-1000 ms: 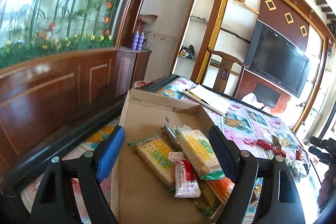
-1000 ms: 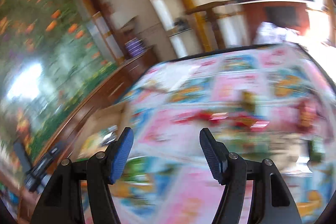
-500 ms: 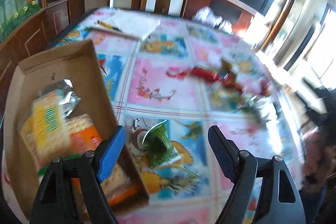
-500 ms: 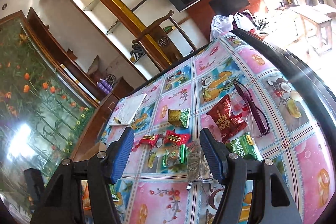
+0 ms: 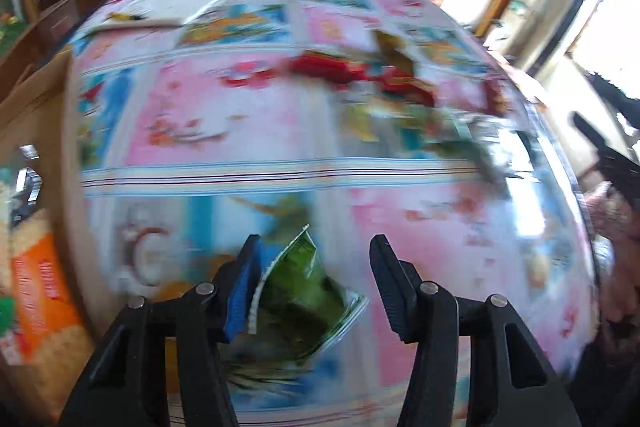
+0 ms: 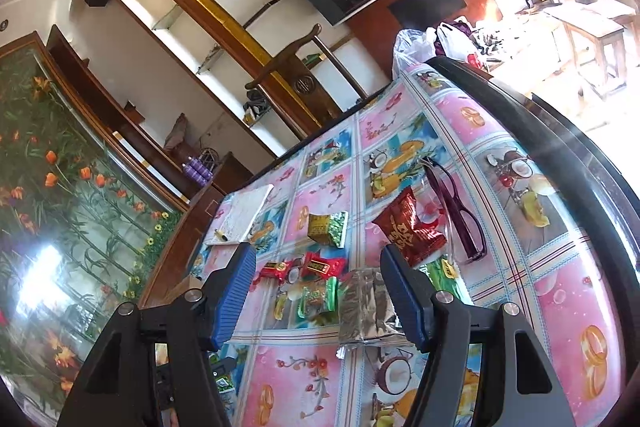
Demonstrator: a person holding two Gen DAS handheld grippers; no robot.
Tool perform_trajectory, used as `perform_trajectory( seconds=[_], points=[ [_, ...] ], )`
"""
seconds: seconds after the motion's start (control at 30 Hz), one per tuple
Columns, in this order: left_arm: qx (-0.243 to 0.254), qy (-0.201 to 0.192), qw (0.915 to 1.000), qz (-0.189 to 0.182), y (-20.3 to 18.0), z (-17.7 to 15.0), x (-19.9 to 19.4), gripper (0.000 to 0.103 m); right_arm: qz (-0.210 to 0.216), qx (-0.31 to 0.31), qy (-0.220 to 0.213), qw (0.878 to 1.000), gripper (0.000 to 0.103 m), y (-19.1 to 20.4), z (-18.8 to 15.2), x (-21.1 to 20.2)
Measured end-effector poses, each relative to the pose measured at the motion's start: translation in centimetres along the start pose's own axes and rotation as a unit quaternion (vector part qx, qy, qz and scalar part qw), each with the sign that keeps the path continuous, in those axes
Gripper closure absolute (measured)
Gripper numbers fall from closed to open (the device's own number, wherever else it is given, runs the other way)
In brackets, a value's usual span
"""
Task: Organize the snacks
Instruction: 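Grasp the green snack bag with the left gripper while the right grasps a silver foil pack, then lift the green snack bag with the left gripper while the right lifts the silver foil pack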
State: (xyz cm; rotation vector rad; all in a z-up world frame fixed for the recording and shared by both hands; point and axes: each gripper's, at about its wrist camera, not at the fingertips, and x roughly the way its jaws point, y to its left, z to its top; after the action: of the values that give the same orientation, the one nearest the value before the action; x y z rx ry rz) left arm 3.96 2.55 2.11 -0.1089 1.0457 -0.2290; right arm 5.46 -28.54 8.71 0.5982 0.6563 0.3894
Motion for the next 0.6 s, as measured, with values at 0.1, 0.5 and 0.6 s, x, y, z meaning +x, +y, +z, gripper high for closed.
perform_trajectory(
  seconds=[0.1, 0.5, 0.6],
  points=[
    [0.016, -0.013, 0.9997, -0.01, -1.7, -0.4, -1.2, 0.047, -0.005, -0.008, 0.037, 0.999, 0.034, 0.0, -0.5, 1.9],
    [0.018, -0.014, 0.9995, -0.02, -2.3, -1.6, -2.4, 0.022, -0.113, -0.106, 0.116, 0.981, 0.034, 1.1, -2.7, 8.1],
    [0.022, -0.009, 0.9996, -0.018, -2.5, -1.8, -1.7, 0.022, -0.151, -0.149, 0.118, 0.97, 0.034, 1.7, -3.0, 8.9]
  ],
)
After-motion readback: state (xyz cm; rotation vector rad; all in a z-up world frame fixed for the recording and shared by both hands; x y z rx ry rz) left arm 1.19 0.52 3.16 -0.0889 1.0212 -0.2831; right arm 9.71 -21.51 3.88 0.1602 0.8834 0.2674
